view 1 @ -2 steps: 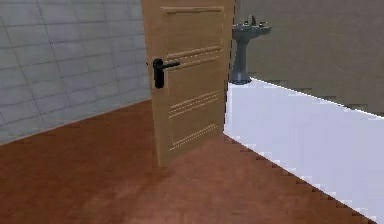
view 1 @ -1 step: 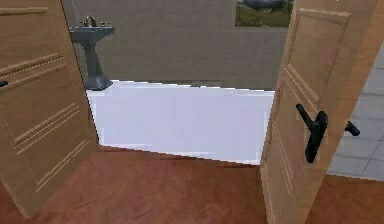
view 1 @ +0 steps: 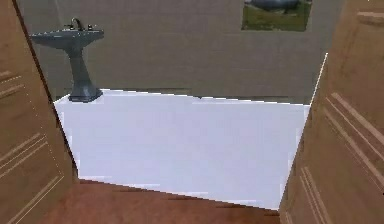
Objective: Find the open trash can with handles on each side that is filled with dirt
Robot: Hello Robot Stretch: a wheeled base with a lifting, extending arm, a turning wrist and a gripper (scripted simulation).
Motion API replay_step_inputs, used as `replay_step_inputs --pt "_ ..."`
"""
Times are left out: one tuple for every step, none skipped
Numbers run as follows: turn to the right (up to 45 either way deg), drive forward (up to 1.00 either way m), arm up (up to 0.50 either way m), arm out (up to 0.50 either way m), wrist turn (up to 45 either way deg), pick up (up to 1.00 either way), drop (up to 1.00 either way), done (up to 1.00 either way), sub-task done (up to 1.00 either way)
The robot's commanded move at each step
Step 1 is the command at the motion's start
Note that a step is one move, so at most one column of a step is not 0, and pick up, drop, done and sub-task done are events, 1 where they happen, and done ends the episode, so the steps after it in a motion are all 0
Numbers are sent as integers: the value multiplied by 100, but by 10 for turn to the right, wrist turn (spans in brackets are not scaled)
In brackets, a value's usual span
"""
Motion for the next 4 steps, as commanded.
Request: replay_step_inputs --pt "90 0 0 0 0 0 0 0 0" --pt "0 100 0 0 0 0 0 0 0" --pt "60 0 0 0 0 0 0 0 0" --pt "0 45 0 0 0 0 0 0 0"
